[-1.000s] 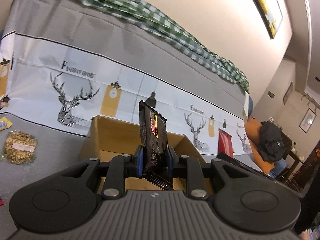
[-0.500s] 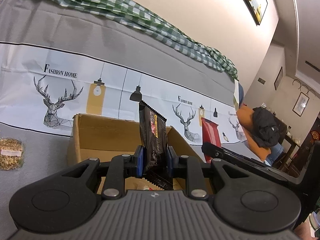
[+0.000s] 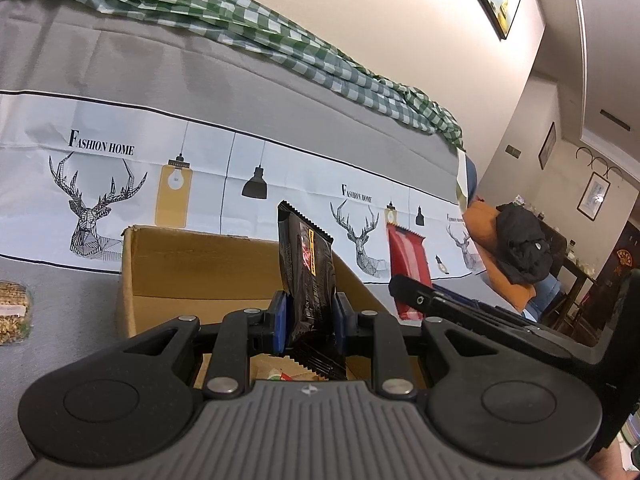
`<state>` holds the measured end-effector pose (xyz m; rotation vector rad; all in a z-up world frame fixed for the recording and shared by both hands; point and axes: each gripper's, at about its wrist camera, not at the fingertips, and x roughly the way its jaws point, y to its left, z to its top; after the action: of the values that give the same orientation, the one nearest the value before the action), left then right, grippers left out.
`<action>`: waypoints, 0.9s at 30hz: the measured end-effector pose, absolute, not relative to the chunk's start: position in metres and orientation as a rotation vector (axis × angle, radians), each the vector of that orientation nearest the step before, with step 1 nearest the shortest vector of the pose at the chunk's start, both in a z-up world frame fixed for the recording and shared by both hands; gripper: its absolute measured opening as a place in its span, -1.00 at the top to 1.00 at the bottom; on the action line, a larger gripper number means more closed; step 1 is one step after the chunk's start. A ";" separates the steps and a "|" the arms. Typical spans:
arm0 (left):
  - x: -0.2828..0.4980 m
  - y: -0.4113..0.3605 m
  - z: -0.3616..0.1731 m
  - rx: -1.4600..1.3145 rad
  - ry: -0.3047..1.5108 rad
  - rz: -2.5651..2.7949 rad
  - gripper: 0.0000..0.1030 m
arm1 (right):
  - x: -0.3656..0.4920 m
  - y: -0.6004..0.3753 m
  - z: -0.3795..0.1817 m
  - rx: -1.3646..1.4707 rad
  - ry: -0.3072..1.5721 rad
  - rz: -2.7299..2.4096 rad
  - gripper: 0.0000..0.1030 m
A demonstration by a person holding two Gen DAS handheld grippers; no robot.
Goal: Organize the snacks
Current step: 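Open the right tool over the box while the left tool releases the chocolate bar inside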
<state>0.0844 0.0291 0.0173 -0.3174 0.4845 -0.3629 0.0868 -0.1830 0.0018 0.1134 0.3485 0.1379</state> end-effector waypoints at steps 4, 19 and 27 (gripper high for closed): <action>0.085 0.028 0.017 -0.313 0.485 -0.367 0.50 | 0.083 -0.182 0.003 0.113 0.334 0.137 0.13; 0.087 0.022 0.015 -0.304 0.489 -0.391 0.50 | 0.081 -0.184 0.005 0.108 0.321 0.135 0.13; 0.087 0.022 0.015 -0.308 0.487 -0.393 0.50 | 0.081 -0.180 0.005 0.107 0.322 0.131 0.13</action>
<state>0.0865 0.0219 0.0150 -0.3075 0.4867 -0.3933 0.0808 -0.1803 0.0053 0.1074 0.3223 0.1313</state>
